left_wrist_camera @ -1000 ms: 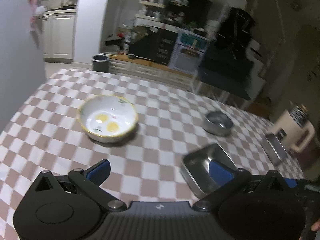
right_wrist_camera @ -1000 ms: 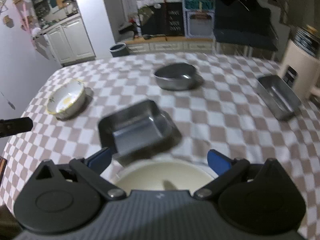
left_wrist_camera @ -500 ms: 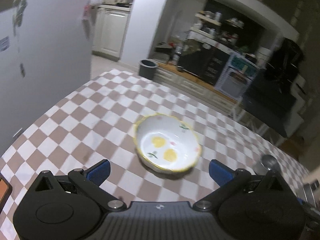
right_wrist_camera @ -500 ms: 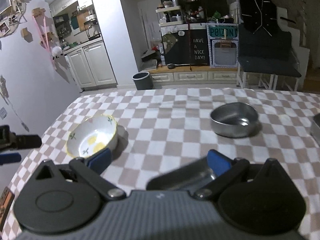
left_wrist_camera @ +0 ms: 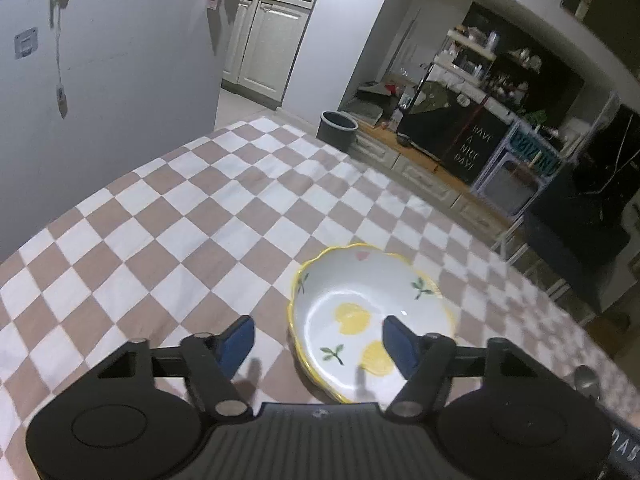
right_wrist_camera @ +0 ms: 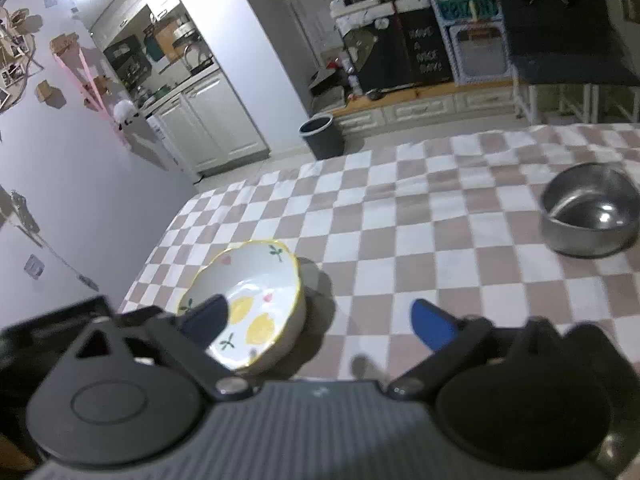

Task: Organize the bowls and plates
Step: 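Move both grippers to the rim of the yellow-rimmed lemon-print bowl, then close the left gripper on the lemon bowl rim while the right gripper grips it too, then lift and carry the lemon bowl with both grippers toward the cream bowl, then lower the lemon bowl into the cream bowl and open both grippers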

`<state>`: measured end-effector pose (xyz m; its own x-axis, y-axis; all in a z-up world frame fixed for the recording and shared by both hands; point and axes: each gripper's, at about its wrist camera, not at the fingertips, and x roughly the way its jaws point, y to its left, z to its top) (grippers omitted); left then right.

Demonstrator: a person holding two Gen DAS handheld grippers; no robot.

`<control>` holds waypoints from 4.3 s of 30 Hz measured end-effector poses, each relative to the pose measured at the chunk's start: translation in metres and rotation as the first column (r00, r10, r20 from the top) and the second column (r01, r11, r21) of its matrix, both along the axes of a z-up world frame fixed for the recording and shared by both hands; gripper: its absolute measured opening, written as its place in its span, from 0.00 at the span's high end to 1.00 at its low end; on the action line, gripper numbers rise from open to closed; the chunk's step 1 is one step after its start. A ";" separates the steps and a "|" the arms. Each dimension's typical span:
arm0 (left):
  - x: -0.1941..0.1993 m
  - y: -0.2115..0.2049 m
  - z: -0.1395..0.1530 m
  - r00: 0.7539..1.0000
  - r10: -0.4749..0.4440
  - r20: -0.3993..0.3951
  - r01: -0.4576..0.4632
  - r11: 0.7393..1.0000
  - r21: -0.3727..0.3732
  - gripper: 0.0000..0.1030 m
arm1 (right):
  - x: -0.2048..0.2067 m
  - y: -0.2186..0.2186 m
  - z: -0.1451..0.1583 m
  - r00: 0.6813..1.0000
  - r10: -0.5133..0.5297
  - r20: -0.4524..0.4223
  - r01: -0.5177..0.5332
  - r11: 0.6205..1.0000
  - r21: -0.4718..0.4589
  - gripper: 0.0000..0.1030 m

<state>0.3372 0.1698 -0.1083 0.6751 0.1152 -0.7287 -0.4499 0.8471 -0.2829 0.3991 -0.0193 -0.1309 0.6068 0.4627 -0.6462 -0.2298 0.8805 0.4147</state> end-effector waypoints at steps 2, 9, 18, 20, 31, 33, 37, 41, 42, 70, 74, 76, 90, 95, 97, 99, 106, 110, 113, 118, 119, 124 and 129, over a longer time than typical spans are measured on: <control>0.007 0.003 -0.007 1.000 -0.013 -0.018 0.013 1.000 0.001 0.41 | 0.010 0.003 -0.003 1.000 0.005 -0.029 -0.005 1.000 -0.006 0.27; 0.026 0.010 -0.029 0.998 -0.017 -0.061 0.015 1.000 -0.026 0.52 | 0.030 0.027 -0.015 0.995 0.062 -0.082 -0.065 0.997 -0.029 0.50; 0.041 0.023 -0.043 0.993 -0.037 -0.113 0.035 0.999 -0.017 0.81 | 0.056 0.034 -0.035 0.987 0.061 -0.149 -0.071 0.995 -0.064 0.74; 0.043 0.025 -0.048 0.992 -0.060 -0.112 0.060 0.998 -0.011 0.83 | 0.059 0.034 -0.039 0.985 0.070 -0.155 -0.081 0.995 -0.064 0.74; 0.049 0.036 -0.048 0.993 -0.071 -0.098 0.064 0.996 -0.065 0.91 | 0.075 0.048 -0.041 0.986 0.116 -0.122 -0.130 0.985 -0.110 0.89; 0.048 0.038 -0.047 0.993 -0.064 -0.103 0.057 0.996 -0.074 0.92 | 0.073 0.049 -0.040 0.986 0.120 -0.114 -0.134 0.984 -0.117 0.89; 0.047 0.034 -0.045 0.989 -0.095 -0.114 0.089 0.995 -0.054 0.92 | 0.069 0.040 -0.039 0.985 0.121 -0.125 -0.133 0.986 -0.097 0.91; 0.044 0.027 -0.040 0.985 -0.129 -0.119 0.126 0.992 -0.033 0.92 | 0.061 0.037 -0.036 0.984 0.124 -0.125 -0.139 0.983 -0.117 0.91; 0.043 0.025 -0.037 0.984 -0.137 -0.118 0.135 0.991 -0.025 0.92 | 0.058 0.035 -0.034 0.985 0.122 -0.123 -0.137 0.984 -0.118 0.91; -0.068 -0.082 0.078 0.925 -0.371 0.089 0.367 0.929 0.057 0.92 | -0.091 -0.078 0.077 0.998 -0.031 0.063 0.036 0.996 -0.078 0.92; -0.089 -0.100 0.088 0.915 -0.384 0.122 0.381 0.923 0.044 0.93 | -0.119 -0.098 0.088 0.995 -0.056 0.077 0.062 0.995 -0.077 0.92; -0.098 -0.110 0.091 0.910 -0.394 0.131 0.392 0.919 0.042 0.93 | -0.132 -0.108 0.092 0.995 -0.069 0.072 0.075 0.994 -0.083 0.91; -0.147 -0.191 0.085 0.822 -0.560 0.102 0.550 0.828 0.107 0.93 | -0.204 -0.188 0.084 0.985 -0.164 0.050 0.167 0.982 -0.082 0.92; -0.153 -0.215 0.074 0.791 -0.608 0.071 0.600 0.793 0.106 0.93 | -0.217 -0.207 0.078 0.980 -0.198 0.033 0.200 0.977 -0.076 0.92; -0.155 -0.222 0.068 0.779 -0.625 0.058 0.616 0.779 0.114 0.93 | -0.222 -0.212 0.074 0.978 -0.208 0.020 0.209 0.975 -0.076 0.92; -0.155 -0.227 0.062 0.771 -0.636 0.046 0.630 0.771 0.097 0.93 | -0.224 -0.216 0.069 0.977 -0.214 0.004 0.214 0.974 -0.081 0.92; -0.154 -0.244 0.040 0.743 -0.669 -0.012 0.668 0.741 0.063 0.93 | -0.227 -0.223 0.057 0.975 -0.217 -0.047 0.210 0.970 -0.125 0.92; -0.152 -0.250 0.027 0.725 -0.686 -0.053 0.688 0.724 0.045 0.93 | -0.226 -0.225 0.052 0.974 -0.215 -0.074 0.202 0.968 -0.150 0.92; -0.150 -0.255 0.021 0.714 -0.696 -0.073 0.699 0.714 0.038 0.93 | -0.223 -0.224 0.048 0.972 -0.218 -0.091 0.201 0.965 -0.172 0.92; -0.148 -0.261 0.012 0.703 -0.704 -0.105 0.709 0.705 0.021 0.92 | -0.229 -0.227 0.038 0.966 -0.226 -0.126 0.197 0.958 -0.208 0.92; -0.147 -0.262 0.010 0.700 -0.705 -0.113 0.711 0.703 0.020 0.92 | -0.230 -0.227 0.036 0.965 -0.224 -0.133 0.193 0.957 -0.215 0.92; -0.147 -0.266 0.001 0.693 -0.705 -0.152 0.715 0.699 0.014 0.91 | -0.232 -0.226 0.026 0.964 -0.213 -0.159 0.169 0.953 -0.250 0.92; -0.148 -0.269 -0.005 0.682 -0.708 -0.185 0.723 0.691 0.021 0.90 | -0.229 -0.226 0.024 0.963 -0.202 -0.180 0.146 0.948 -0.283 0.92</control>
